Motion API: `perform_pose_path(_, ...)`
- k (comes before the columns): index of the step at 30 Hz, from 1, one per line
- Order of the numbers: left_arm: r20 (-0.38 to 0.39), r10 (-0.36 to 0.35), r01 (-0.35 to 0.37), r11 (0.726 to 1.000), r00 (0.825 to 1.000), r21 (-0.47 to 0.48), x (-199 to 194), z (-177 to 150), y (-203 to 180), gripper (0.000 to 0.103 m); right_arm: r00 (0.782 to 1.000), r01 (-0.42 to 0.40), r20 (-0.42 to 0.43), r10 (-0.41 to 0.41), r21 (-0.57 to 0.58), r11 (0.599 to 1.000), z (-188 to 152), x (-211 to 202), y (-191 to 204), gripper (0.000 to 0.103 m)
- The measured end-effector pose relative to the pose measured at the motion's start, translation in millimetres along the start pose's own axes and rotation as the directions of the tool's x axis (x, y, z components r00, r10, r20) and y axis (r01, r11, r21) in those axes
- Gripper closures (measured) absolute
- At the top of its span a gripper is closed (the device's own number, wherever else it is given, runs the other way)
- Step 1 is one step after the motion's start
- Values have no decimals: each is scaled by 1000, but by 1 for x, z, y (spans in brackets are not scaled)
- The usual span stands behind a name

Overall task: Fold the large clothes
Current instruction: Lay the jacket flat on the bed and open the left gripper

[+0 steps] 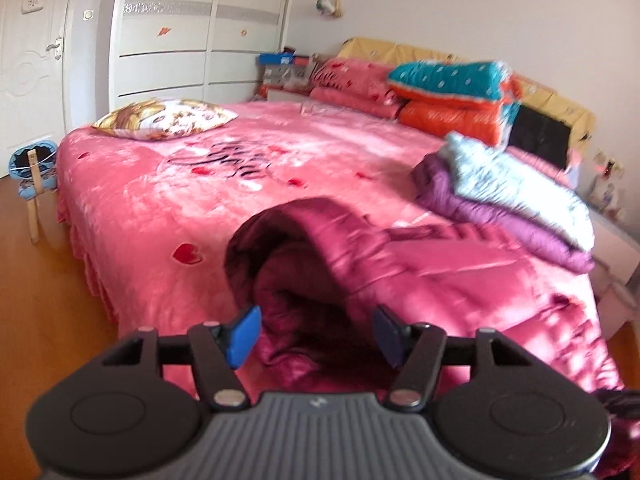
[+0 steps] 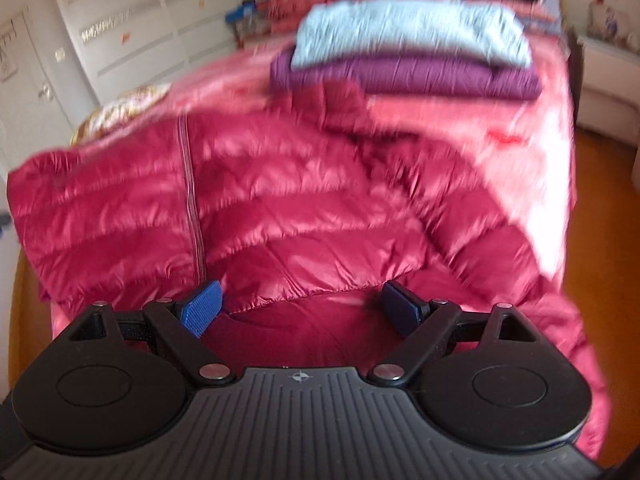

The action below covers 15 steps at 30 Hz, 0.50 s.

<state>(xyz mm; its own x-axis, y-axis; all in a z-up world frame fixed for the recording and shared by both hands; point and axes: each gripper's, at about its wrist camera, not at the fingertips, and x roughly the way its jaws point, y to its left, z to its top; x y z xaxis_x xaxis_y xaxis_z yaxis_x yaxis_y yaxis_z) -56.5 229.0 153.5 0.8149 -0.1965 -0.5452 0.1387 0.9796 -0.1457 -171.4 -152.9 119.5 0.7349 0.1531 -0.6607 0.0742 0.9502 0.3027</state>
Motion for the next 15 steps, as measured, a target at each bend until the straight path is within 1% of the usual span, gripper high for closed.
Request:
perform_pose_path(3,25,-55,55,998,998,-8,-15,-1,-17,40,998,-5,-57,4,-6,1000,-8,13,4,0)
perform_pose_path(5,44,-98,98,995,994,-6,-23,1,-30,37,997,2,-75,-4,-38,999,-10,20,6,0)
perform_pose_path(8,75,-163,164,987,984,-1,-34,9,-52,34,996,12,-82,-18,-72,997,-12,24,12,0)
perform_pose_path(11,111,-213,214,977,971,7,-41,20,-77,31,998,5,-68,-10,-74,997,-9,19,12,0)
perform_pose_path(13,134,-244,243,970,961,21,-45,27,-96,29,999,0,-45,-2,-62,998,-8,9,11,0)
perform_pose_path(15,157,-282,280,959,946,36,-49,35,-117,28,1000,4,-8,-4,-52,999,-8,-6,7,0)
